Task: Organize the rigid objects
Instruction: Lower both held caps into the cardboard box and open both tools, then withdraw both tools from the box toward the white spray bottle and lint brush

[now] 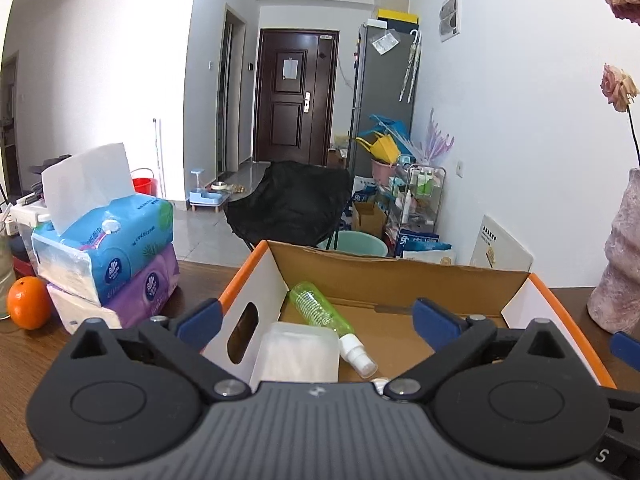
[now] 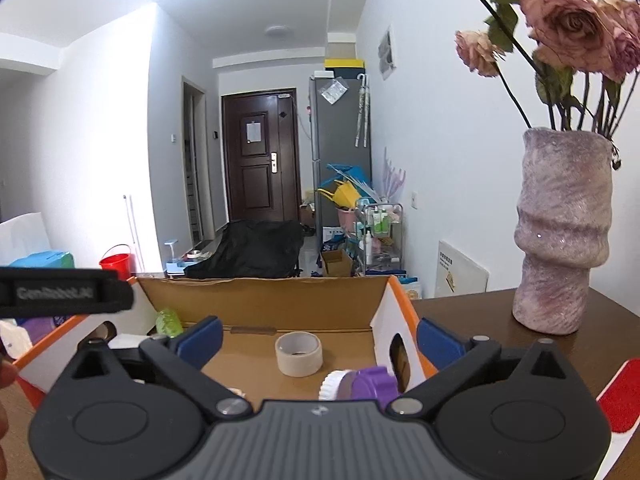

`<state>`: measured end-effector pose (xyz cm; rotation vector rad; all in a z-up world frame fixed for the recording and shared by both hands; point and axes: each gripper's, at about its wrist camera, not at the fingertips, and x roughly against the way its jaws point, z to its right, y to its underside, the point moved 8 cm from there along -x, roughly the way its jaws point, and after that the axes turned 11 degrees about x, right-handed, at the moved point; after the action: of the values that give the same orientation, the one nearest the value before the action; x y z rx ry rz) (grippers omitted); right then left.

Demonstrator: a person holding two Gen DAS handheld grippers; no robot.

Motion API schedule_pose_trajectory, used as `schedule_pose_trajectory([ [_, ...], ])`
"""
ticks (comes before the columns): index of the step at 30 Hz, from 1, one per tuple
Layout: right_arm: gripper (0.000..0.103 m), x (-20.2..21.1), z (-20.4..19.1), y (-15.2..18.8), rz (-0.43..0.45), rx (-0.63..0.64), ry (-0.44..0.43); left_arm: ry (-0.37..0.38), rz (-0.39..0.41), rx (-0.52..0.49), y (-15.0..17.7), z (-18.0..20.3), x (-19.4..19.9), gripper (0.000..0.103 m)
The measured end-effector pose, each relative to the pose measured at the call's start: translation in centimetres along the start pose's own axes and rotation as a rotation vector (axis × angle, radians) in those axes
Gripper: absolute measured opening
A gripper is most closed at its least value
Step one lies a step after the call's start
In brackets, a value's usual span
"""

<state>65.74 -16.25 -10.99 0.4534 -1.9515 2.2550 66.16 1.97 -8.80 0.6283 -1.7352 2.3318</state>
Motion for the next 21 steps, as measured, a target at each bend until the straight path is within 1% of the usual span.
schedule_pose_trajectory([
  [8,0.103,0.0,0.1,0.1,-0.004,0.0,0.003,-0.017,-0.011,-0.004,0.1,0.0,-0.2,0.103],
  [15,0.103,0.3,0.1,0.4,-0.007,0.007,0.007,-0.015,-0.004,-0.018,0.4,0.1,0.7,0.103],
  [21,0.103,1.5,0.5,0.5,0.011,0.014,0.022,-0.012,-0.002,-0.023,0.7,-0.1,1.8,0.103],
])
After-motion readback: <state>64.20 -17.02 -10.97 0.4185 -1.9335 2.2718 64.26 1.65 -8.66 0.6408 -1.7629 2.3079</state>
